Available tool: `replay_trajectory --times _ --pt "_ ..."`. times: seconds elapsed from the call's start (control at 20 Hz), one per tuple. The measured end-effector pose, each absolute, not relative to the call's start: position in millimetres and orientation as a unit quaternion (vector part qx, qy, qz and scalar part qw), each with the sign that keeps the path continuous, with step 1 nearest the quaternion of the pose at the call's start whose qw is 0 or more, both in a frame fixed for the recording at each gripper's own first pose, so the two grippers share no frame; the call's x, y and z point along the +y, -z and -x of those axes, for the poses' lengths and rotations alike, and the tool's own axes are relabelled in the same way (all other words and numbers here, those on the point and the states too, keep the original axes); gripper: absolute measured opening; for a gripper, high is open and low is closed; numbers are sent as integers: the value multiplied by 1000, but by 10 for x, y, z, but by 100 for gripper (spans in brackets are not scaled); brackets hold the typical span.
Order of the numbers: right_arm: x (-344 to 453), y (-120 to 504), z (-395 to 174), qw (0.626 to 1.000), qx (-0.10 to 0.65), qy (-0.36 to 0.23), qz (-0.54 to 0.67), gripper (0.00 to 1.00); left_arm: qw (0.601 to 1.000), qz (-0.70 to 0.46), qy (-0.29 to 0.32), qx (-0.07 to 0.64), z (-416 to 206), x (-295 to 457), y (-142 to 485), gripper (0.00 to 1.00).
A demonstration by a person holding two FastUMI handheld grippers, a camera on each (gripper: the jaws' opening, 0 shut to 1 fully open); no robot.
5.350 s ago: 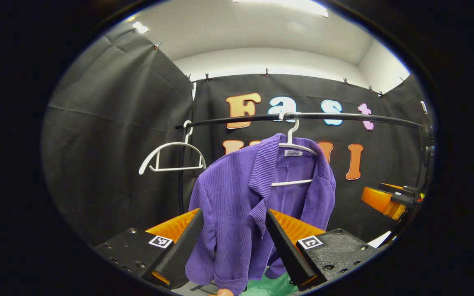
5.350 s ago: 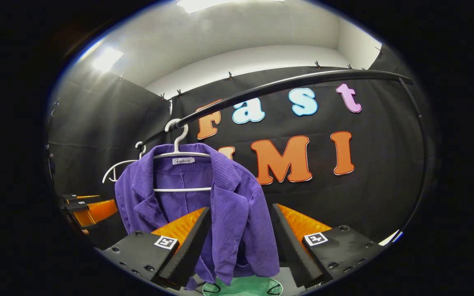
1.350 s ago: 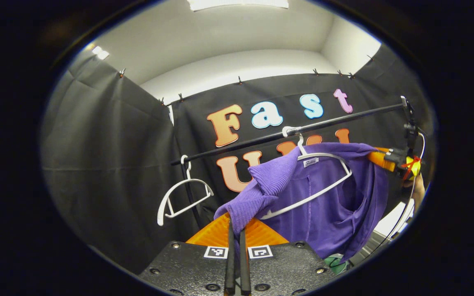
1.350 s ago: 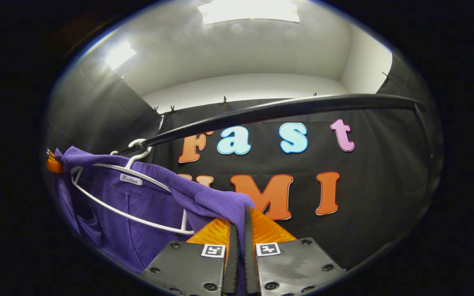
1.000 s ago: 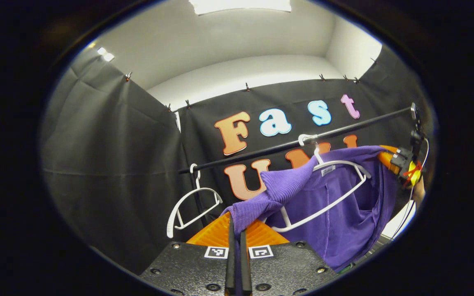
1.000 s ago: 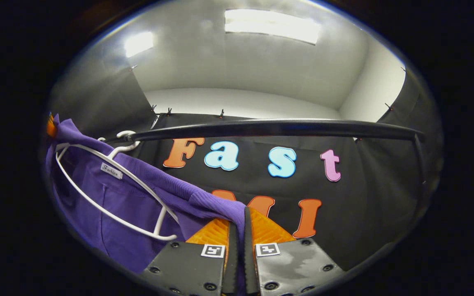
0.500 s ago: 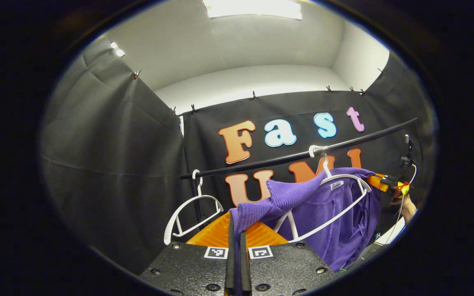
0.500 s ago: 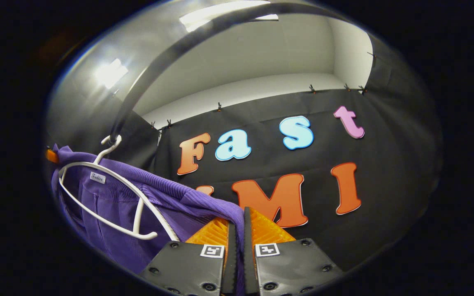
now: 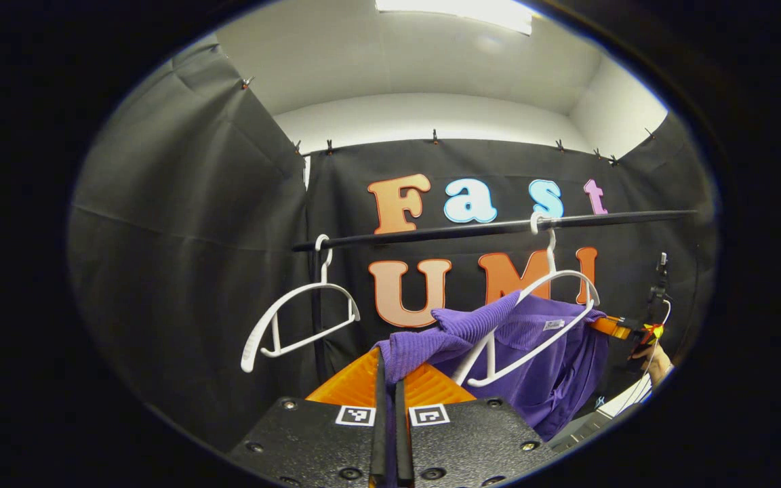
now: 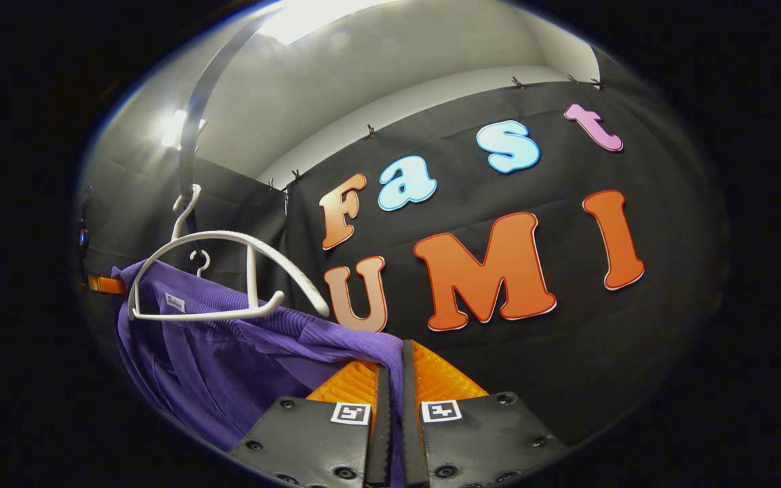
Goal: Grasp the clothes on the hanger with both hands and then place them into the laundry hamper below.
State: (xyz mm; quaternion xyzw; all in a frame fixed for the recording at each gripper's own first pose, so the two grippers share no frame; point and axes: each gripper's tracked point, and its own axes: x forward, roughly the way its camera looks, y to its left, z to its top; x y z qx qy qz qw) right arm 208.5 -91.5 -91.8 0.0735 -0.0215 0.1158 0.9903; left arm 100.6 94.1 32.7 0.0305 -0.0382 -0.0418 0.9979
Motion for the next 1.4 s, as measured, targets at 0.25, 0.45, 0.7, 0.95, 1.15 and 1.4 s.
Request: replay_trajectory --times 0.25,0.45,0.7,0.95,1.15,1.4 --pt "-797 1425 -2140 980 47 -131 -139 14 1000 5 25 -10 -1038 1125 -12 5" --pt "-714 1895 -2033 979 90 -123 -133 14 1000 9 14 25 -921 1219 422 5" --pt "-749 2094 -1810 975 107 -106 -165 14 1000 12 12 25 -742 1165 599 4" --pt "-751 2269 -1569 976 129 -78 -160 14 1000 1 19 21 -641 881 705 5" --pt "-726 2355 -1313 979 136 -59 -137 14 998 37 45 21 -613 487 864 4" --pt "-670 2538 -968 983 155 -37 -89 14 992 81 77 59 -677 15 1356 3"
